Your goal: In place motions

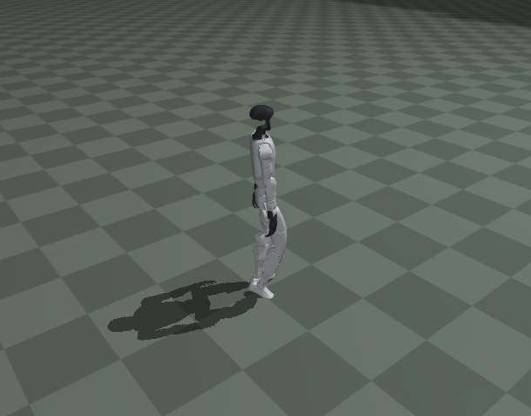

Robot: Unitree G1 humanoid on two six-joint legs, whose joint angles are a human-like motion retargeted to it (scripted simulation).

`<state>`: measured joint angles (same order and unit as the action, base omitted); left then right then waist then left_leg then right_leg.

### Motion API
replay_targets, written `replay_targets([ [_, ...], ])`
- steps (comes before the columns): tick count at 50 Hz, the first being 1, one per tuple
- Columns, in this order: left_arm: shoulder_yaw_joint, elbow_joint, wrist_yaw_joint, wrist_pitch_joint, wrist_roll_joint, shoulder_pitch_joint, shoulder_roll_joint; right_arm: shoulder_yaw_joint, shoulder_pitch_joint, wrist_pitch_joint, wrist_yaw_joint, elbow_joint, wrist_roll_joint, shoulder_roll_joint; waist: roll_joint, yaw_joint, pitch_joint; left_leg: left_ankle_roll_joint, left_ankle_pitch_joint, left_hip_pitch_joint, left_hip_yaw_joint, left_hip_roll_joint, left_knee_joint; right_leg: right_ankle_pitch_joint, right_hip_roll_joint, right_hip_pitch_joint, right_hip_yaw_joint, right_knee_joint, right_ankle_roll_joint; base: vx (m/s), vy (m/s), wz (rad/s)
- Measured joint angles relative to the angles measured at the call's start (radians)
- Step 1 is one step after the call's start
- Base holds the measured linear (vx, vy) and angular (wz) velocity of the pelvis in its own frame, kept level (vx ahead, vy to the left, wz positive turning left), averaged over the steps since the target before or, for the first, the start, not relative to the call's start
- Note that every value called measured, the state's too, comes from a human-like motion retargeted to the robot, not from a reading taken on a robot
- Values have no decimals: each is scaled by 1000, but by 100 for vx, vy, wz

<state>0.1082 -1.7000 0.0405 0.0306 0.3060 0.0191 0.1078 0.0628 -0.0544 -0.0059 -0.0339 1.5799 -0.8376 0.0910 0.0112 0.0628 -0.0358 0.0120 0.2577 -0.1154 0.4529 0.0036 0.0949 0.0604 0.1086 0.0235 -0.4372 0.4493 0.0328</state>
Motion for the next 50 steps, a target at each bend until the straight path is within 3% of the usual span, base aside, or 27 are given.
replay_targets([
  [2, -5, 1, -84, 12, -4, 170, -26, -26, 54, 59, 33, 71, 38, 74, -12, 28, -16, 6, -46, 27, 14, 15, -56, 119, 76, 208, 63, 338, -11, -23, 16, 2],
  [3, -8, 3, -127, 29, -16, 250, -32, -33, 85, 64, 64, 105, 81, 111, -19, 68, -25, -6, -52, 40, -5, 11, -69, 134, 61, 296, 101, 455, 24, -29, 14, 44],
  [5, -19, 59, -203, 32, -46, 355, -32, -65, 142, 77, 113, 120, 143, 168, -49, 119, -51, -20, -58, 63, -29, 26, -73, 82, 56, 400, 101, 623, 63, -23, 18, 67],
  [8, -43, 213, -347, 29, -176, 495, 2, -178, 262, 124, 224, 120, 283, 222, -57, 189, -97, -30, -52, 85, -71, 57, -45, -10, 136, 544, 38, 886, 189, -7, -1, 58],
  [12, -118, 269, -199, 98, -225, 536, 17, -263, 391, 59, 317, 120, 391, 243, -42, 165, -55, -27, -51, 102, -49, 65, -39, -39, 103, 648, 72, 958, 191, 12, -11, -23],
  [17, -128, 247, -129, 144, -216, 457, 20, -220, 351, 80, 289, 120, 396, 247, -33, 123, -42, -10, -40, 64, 9, 51, -50, -16, 60, 501, 76, 713, 129, 5, -1, -59],
  [21, -143, 131, -205, 105, -183, 261, 1, -76, 225, 101, 206, 120, 338, 205, -31, 38, 0, 17, -2, 31, 88, 40, -19, 58, -51, 247, 166, 273, 52, 13, 1, -94],
  [23, -151, 58, -235, 74, -185, 145, 12, 14, 132, 99, 159, 120, 306, 153, -24, 30, -8, 30, 18, 21, 71, 39, 46, 10, -78, 61, 167, 4, -10, 14, -4, -10],
  [25, -143, 0, -239, 48, -208, 14, 30, 93, 42, 79, 109, 120, 278, 85, 9, 8, -14, 37, -3, 10, 85, 19, 144, -106, -71, -85, 94, -225, 14, 9, -15, -23],
  [27, -89, 0, -230, -21, -271, -112, 55, 128, -64, 71, 4, 48, 256, 1, 57, -35, -30, 59, -147, 121, 107, 103, 463, -104, -25, -134, 128, -356, 31, -20, -20, -48],
  [28, -55, 0, -218, -54, -290, -154, 68, 128, -112, 67, -59, -23, 253, -41, 58, -69, -30, 46, -202, 248, 97, 190, 676, -77, -28, -124, 146, -399, 30, -42, -28, -42],
  [30, -21, 0, -193, -96, -287, -217, 80, 121, -173, 41, -153, -152, 276, -89, 35, -113, -29, -4, -242, 462, -6, 264, 939, -37, -54, -106, 146, -453, 23, -44, -29, 11],
  [32, 41, 0, -234, -155, -265, -307, 108, 85, -270, -31, -278, -312, 331, -146, 25, -130, -49, -22, -159, 636, -108, 275, 1138, -17, -73, -93, 109, -476, 38, -30, -14, 49],
  [35, 101, 0, -318, -214, -246, -375, 119, 42, -369, -118, -377, -431, 381, -177, 26, -197, -88, -94, -73, 702, -38, 400, 1300, -27, -66, -73, 132, -434, 59, -10, -9, -28],
  [38, 144, 0, -300, -200, -224, -389, 109, 86, -406, -150, -366, -457, 425, -190, 27, -169, -80, -85, -57, 748, -58, 408, 1360, -27, -66, -67, 111, -438, 62, -10, 1, 27],
  [43, 71, 0, -249, -182, -196, -345, 104, 136, -324, -176, -340, -404, 330, -158, 19, -105, -5, -2, -94, 624, -43, 356, 1188, -47, -80, -66, 58, -445, 54, 14, 2, 59],
  [45, 13, 0, -259, -198, -182, -283, 96, 128, -235, -167, -297, -349, 242, -138, 36, -56, 13, 35, -118, 491, -37, 277, 985, -76, -68, -80, 25, -423, 47, 25, -1, 82],
  [47, -47, 0, -269, -193, -178, -184, 83, 95, -132, -129, -208, -230, 172, -109, 62, -21, 1, 71, -153, 297, -56, 139, 655, -115, -39, -110, -1, -368, 30, 24, -2, 54],
  [48, -69, 0, -258, -176, -179, -134, 78, 76, -85, -99, -171, -162, 159, -92, 66, -18, -2, 92, -126, 211, -87, 69, 482, -127, -42, -117, -1, -339, 26, 27, 2, 14],
  [50, -127, 0, -194, -125, -173, -19, 54, 2, 10, -30, -118, -28, 136, -37, 64, -16, -10, 61, 16, 4, 36, 18, 167, -122, -55, -128, -12, -264, 14, 34, 12, 24],
])
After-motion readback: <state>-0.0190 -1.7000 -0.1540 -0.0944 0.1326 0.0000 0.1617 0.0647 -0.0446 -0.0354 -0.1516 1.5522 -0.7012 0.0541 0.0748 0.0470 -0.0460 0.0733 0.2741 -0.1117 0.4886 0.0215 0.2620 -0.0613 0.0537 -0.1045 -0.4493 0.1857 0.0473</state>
